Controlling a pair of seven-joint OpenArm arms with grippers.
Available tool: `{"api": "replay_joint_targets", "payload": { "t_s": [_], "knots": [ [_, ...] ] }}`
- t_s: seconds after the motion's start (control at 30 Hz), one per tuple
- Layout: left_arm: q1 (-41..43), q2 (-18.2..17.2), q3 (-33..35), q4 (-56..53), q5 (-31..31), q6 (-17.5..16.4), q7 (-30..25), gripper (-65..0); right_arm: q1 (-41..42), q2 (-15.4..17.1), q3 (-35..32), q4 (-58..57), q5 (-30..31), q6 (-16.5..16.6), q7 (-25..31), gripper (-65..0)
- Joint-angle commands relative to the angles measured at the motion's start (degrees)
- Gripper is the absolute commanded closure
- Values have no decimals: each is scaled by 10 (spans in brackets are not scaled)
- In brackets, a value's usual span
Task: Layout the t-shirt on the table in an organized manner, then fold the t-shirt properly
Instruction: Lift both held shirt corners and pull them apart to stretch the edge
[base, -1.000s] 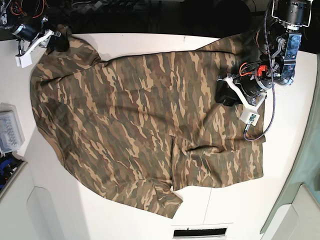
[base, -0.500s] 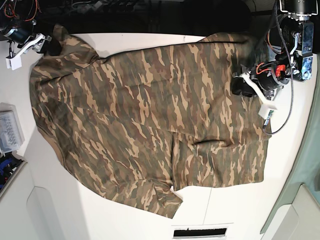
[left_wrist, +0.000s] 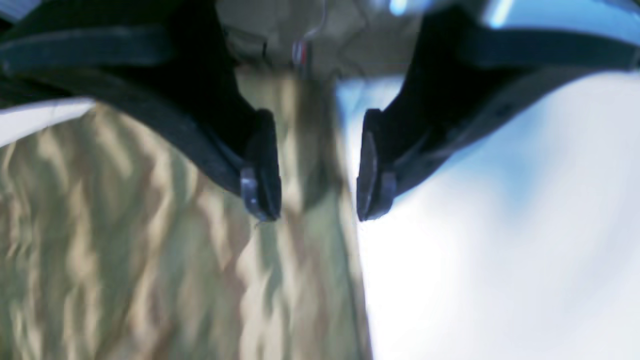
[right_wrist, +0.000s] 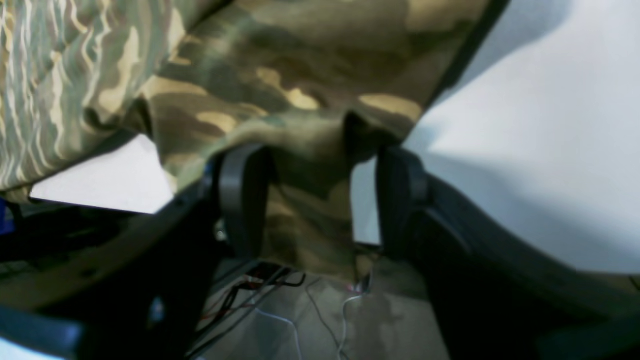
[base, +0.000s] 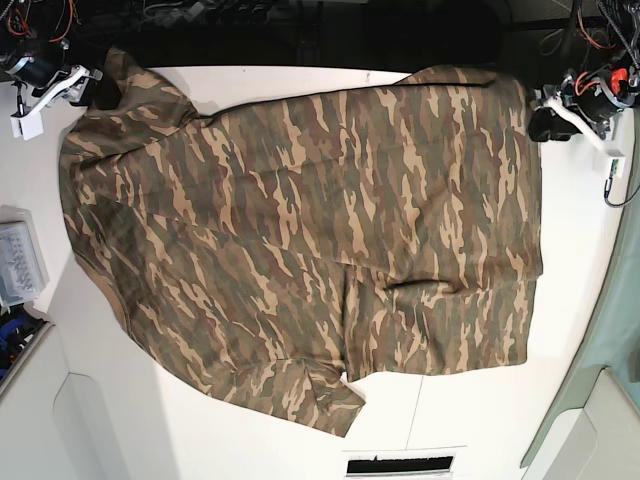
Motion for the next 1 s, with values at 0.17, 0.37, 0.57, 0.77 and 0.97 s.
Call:
{"api": "replay_joint_targets", "payload": {
  "t_s": [0.17,0.37,0.57,0.77,0.97],
  "knots": [
    [51,-9,-5,9,-16,-24,-10,-292,-2,9,4,5,-7,-4,-11,-349],
    [57,-9,-4,9,-16,-25,-11,-292,-2,9,4,5,17,1,-17,-349],
    [55,-9,7,9,-16,-27,-25,-291,-2,9,4,5,26,3,-17,-349],
    [55,-9,45,9,-8,-27,-40,-291,-2,9,4,5,45,3,-27,-347],
    [55,-9,102,9,31,-27,-54,-283,-2,6,3,5,69,10,-34,-220]
  ]
}}
